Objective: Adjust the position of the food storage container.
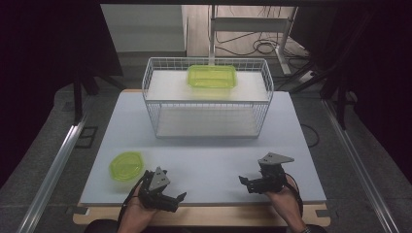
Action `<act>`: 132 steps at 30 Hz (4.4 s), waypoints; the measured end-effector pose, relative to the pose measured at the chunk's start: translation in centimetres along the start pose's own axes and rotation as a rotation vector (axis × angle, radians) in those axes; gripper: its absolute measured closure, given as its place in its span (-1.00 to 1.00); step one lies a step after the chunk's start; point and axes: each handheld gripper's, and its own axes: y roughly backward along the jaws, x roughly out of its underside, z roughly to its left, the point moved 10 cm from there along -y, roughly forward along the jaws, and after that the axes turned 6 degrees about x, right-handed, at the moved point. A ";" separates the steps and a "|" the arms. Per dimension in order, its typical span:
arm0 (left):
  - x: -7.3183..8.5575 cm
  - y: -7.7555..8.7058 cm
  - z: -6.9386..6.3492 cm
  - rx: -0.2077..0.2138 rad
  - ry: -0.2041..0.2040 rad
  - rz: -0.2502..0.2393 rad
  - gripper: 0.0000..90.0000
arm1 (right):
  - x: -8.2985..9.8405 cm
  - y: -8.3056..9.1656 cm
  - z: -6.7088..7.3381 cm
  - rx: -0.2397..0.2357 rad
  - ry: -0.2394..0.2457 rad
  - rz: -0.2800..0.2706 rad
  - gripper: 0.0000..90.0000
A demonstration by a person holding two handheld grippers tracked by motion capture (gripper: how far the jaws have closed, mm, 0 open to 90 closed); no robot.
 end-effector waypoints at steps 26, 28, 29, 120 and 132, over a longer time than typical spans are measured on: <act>0.8 10.8 13.6 -0.234 0.241 -0.110 1.00 | -0.1 -0.1 -0.2 -0.003 -0.017 -0.023 -0.93; 1.9 11.9 15.2 -0.288 0.285 -0.121 1.00 | 0.0 -0.1 -0.1 -0.008 -0.019 -0.019 -0.92; 1.9 11.9 15.2 -0.288 0.285 -0.121 1.00 | 0.0 -0.1 -0.1 -0.008 -0.019 -0.019 -0.92; 0.1 -2.5 -0.2 0.175 0.158 0.119 1.00 | 1.7 -1.3 1.7 -0.089 0.032 0.087 -0.91; -0.3 -3.4 -2.2 0.209 0.116 0.132 0.96 | 1.9 -1.5 1.8 -0.094 0.025 0.099 -0.91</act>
